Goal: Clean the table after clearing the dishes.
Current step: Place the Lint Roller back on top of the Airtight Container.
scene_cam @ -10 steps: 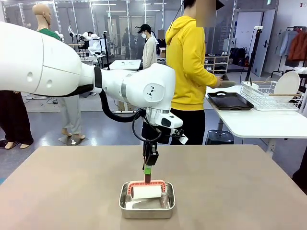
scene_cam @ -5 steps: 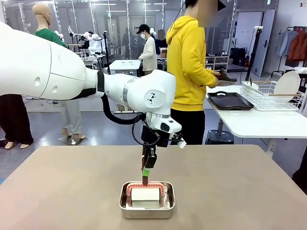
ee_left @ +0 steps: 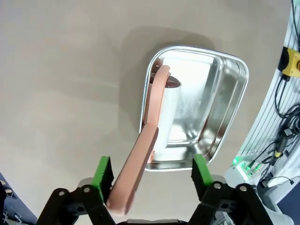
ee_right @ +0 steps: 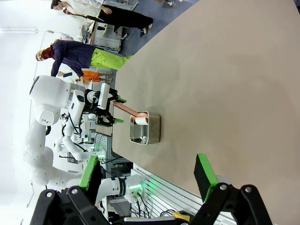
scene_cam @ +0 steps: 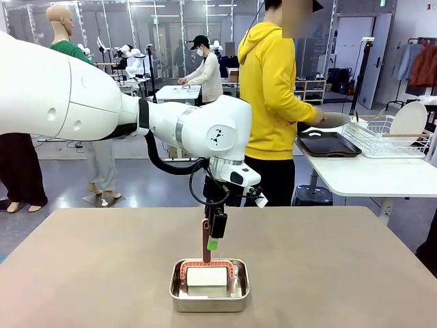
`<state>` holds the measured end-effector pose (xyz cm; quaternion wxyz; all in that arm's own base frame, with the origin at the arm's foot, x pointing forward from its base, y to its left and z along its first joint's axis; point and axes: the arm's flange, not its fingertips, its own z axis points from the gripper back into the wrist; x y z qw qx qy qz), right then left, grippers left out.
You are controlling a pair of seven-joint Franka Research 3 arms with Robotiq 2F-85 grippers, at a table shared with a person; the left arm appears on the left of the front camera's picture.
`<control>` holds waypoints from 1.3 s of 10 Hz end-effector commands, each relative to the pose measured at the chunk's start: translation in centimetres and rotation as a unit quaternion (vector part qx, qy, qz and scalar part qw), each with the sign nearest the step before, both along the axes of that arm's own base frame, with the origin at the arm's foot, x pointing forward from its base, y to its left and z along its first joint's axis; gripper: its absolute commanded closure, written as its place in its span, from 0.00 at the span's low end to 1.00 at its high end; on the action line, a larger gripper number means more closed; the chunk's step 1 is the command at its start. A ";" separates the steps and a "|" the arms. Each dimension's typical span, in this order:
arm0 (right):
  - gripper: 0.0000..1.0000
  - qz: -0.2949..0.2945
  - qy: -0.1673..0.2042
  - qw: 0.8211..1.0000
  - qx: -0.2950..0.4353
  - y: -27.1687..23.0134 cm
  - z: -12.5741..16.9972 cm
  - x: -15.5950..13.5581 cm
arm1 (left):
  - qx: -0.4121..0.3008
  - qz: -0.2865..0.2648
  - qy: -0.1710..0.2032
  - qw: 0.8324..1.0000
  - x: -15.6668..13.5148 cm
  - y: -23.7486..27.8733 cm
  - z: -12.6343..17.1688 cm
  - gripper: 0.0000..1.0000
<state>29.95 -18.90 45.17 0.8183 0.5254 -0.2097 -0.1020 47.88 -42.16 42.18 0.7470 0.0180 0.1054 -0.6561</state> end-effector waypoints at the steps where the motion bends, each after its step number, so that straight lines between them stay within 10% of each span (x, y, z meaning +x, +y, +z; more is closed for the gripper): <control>1: 0.00 -0.001 -0.002 1.000 0.001 0.1 0.3 0.0 | -0.007 -0.004 -0.011 1.000 -0.6 0.7 1.1 0.00; 13: 0.00 -0.001 -0.002 1.000 0.001 0.1 0.3 0.0 | -0.031 0.018 0.005 0.999 0.8 0.9 2.6 0.00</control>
